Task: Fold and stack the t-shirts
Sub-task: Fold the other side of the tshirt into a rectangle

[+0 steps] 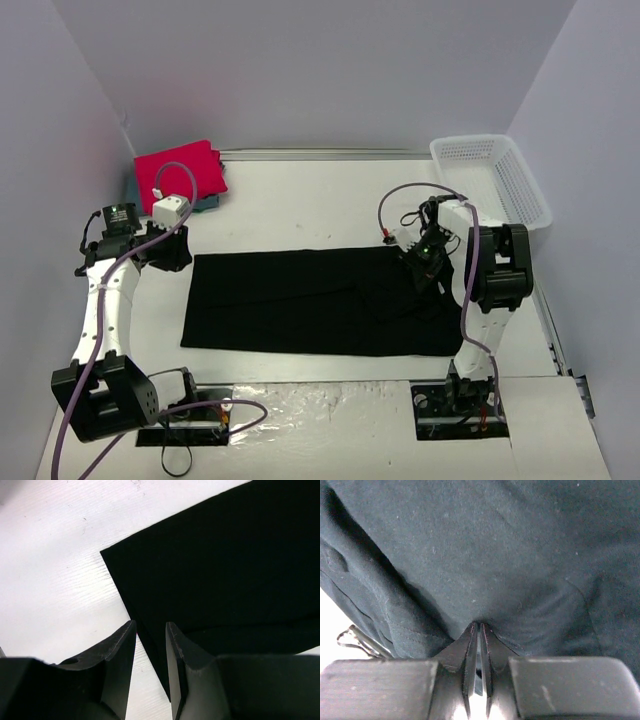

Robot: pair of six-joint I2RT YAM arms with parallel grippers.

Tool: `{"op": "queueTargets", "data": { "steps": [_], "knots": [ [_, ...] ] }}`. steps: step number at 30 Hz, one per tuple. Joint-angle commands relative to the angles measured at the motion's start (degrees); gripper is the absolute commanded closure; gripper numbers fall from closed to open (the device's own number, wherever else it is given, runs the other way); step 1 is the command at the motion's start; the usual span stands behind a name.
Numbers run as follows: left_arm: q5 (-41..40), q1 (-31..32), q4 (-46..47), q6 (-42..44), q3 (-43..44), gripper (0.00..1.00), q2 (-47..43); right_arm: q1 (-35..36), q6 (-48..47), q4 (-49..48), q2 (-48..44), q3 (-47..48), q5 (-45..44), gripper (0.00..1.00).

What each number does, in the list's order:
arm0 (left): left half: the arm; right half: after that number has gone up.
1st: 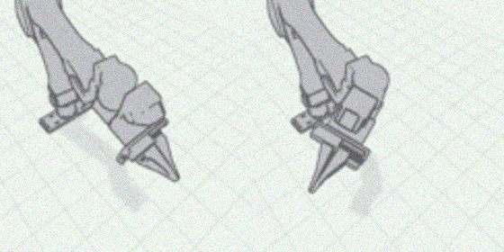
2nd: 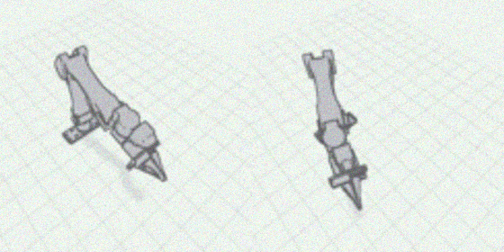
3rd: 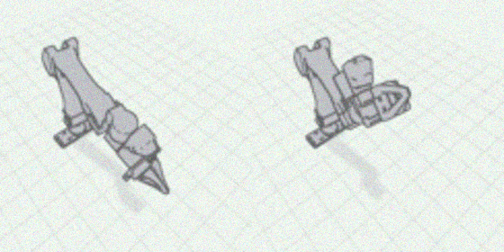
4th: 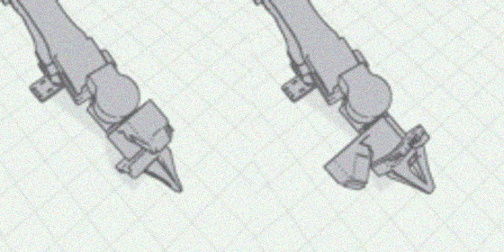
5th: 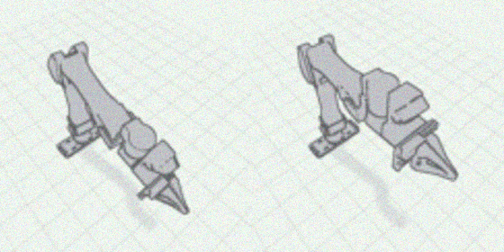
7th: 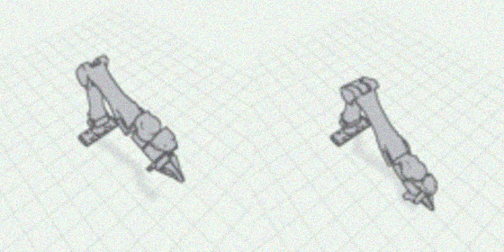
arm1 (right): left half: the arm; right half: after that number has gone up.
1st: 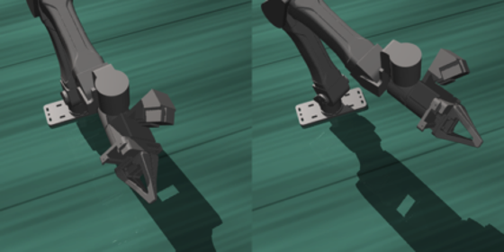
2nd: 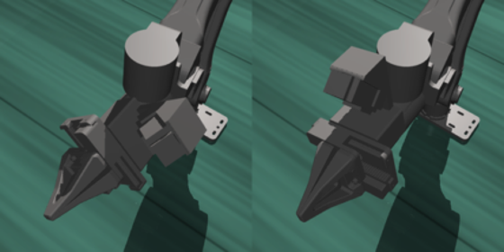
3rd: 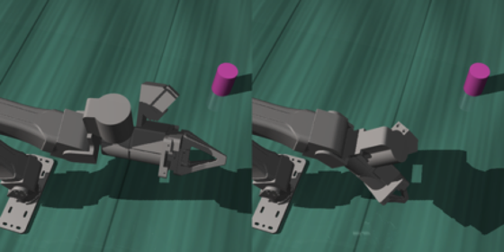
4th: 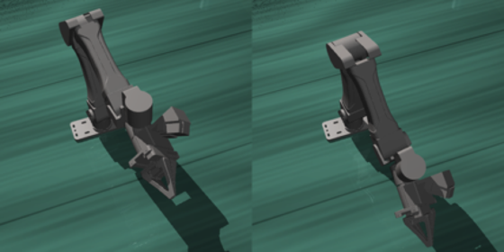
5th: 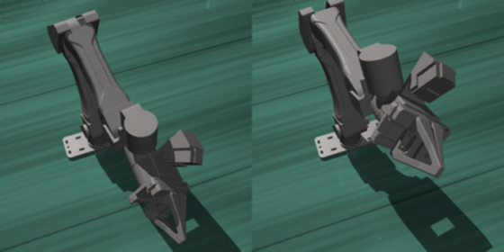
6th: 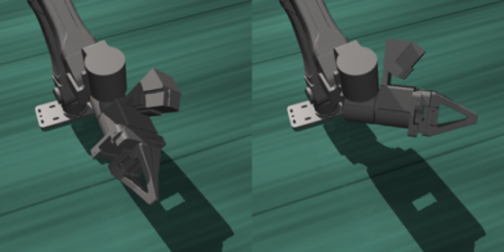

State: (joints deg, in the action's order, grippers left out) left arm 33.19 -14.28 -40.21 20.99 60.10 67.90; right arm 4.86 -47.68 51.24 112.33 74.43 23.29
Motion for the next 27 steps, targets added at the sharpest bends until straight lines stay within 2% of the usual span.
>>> {"op": "queueTargets", "data": {
  "steps": [1, 17, 27],
  "knots": [
    [1.35, -0.31, -0.05, 1.07, 0.2, 0.71, -1.1, 0.15, 0.49, 2.72, 0.17, 0.1, -0.26, 0.97],
    [2.58, -0.31, -0.4, 1.07, 0.02, 0.71, -1.63, 5.42, -5.14, 15.55, -14.59, -8.06, 2.99, 0.98],
    [2.84, -0.31, -0.75, 1.24, -0.15, 0.7, -1.45, 6.91, -4.97, 15.2, -16.8, -11.59, 2.64, 0.95]
  ]
}}
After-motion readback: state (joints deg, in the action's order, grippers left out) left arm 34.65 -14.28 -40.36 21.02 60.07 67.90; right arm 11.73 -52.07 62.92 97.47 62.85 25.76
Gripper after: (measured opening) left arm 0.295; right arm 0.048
